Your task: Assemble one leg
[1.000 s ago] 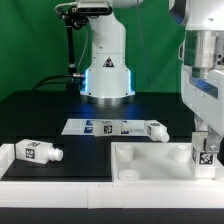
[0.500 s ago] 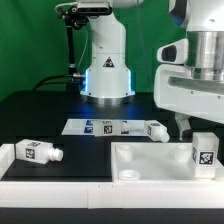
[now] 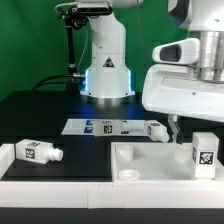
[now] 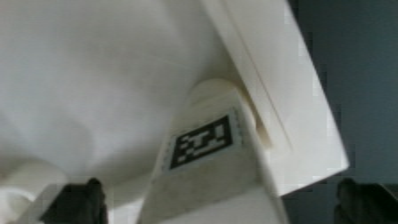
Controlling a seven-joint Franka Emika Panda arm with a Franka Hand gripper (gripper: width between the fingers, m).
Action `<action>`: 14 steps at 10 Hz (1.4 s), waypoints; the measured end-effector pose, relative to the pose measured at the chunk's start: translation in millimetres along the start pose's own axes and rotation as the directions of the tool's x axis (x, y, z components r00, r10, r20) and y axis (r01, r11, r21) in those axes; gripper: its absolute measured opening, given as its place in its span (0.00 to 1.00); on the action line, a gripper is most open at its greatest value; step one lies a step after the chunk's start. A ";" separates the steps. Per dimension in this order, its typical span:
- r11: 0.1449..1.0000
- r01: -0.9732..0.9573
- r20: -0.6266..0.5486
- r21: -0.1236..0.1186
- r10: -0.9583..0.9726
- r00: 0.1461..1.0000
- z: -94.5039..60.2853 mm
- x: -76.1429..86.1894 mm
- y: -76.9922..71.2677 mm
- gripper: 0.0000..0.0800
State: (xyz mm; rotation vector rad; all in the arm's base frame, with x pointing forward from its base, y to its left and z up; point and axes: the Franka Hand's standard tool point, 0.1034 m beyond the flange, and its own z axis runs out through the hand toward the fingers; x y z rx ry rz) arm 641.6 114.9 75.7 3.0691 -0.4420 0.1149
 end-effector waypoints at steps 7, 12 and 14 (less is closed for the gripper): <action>0.961 -0.277 0.000 0.001 0.277 0.961 1.3 1.7 3.7 0.36; 0.467 -0.872 -0.004 -0.148 0.881 0.472 -1.6 -4.9 -1.3 0.36; 0.175 -0.979 -0.054 -0.105 0.982 0.181 0.1 -0.2 -2.2 0.36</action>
Offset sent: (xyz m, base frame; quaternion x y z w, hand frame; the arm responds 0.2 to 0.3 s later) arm 0.0000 0.0000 0.0000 0.0000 0.0000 0.0000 1.0000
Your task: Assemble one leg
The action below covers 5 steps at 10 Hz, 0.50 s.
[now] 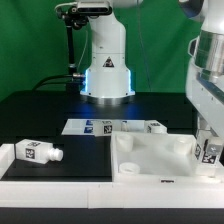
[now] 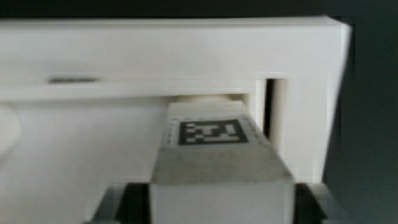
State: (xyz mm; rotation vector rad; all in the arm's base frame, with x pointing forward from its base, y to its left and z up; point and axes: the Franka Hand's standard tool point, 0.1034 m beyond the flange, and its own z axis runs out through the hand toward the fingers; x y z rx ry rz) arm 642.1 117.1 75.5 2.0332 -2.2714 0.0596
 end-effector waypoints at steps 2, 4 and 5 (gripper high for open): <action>0.996 -0.082 0.007 0.034 0.081 0.997 1.0 1.5 -2.8 0.36; 0.999 -0.020 0.003 0.039 0.020 1.000 1.8 1.9 -3.4 0.43; 0.985 0.156 -0.004 0.078 -0.156 0.988 1.6 2.2 -7.6 0.67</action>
Offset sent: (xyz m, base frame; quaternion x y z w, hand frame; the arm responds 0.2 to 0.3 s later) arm 0.0000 0.0000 0.0000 0.0000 0.0000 -0.0650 0.9979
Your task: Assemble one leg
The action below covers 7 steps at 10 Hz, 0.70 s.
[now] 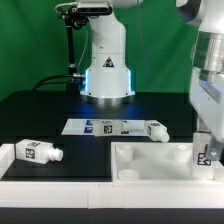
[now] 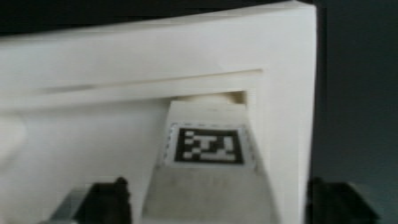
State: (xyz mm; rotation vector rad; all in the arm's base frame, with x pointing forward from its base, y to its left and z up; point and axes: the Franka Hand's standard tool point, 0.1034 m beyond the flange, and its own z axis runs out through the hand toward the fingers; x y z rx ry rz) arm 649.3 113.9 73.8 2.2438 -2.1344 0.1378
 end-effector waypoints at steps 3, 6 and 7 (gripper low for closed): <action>0.871 0.487 -0.021 0.059 -0.487 0.873 5.3 3.3 -1.0 0.80; 0.782 0.621 -0.035 0.056 -0.620 0.784 5.6 4.2 -1.4 0.81; 0.743 0.668 -0.038 0.053 -0.667 0.744 5.6 4.5 -1.4 0.81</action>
Offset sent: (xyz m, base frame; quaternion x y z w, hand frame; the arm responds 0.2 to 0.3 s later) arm -0.0140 0.0005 0.0047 0.0161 0.0347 -0.1481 0.9882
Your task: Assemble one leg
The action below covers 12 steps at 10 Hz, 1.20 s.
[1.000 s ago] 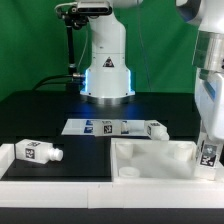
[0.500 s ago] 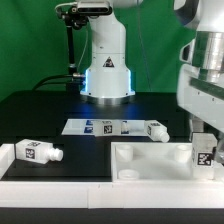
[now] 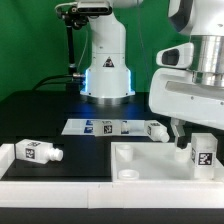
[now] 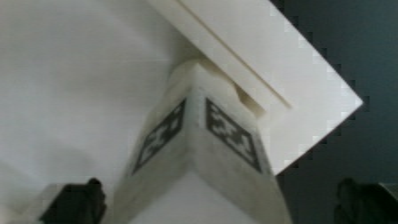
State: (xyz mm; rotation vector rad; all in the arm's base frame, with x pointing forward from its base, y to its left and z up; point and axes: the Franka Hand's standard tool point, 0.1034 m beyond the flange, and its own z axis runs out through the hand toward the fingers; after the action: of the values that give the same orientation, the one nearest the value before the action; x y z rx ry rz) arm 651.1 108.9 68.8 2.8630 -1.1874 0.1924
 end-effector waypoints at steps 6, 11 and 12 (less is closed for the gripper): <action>0.893 0.444 -0.094 0.067 -0.438 0.894 -13.4 11.4 16.1 0.81; 0.807 0.588 0.030 0.056 -0.590 0.807 -23.5 -3.7 7.1 0.81; 0.805 0.591 0.028 0.040 -0.592 0.805 -20.0 -4.2 6.3 0.81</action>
Offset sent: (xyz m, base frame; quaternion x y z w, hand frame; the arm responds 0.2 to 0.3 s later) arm -0.0196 0.0024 -0.0029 0.1646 -0.0106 -0.1581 0.9736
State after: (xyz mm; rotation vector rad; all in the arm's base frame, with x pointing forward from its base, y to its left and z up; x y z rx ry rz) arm 641.7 109.0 88.0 3.0993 -0.2347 0.1261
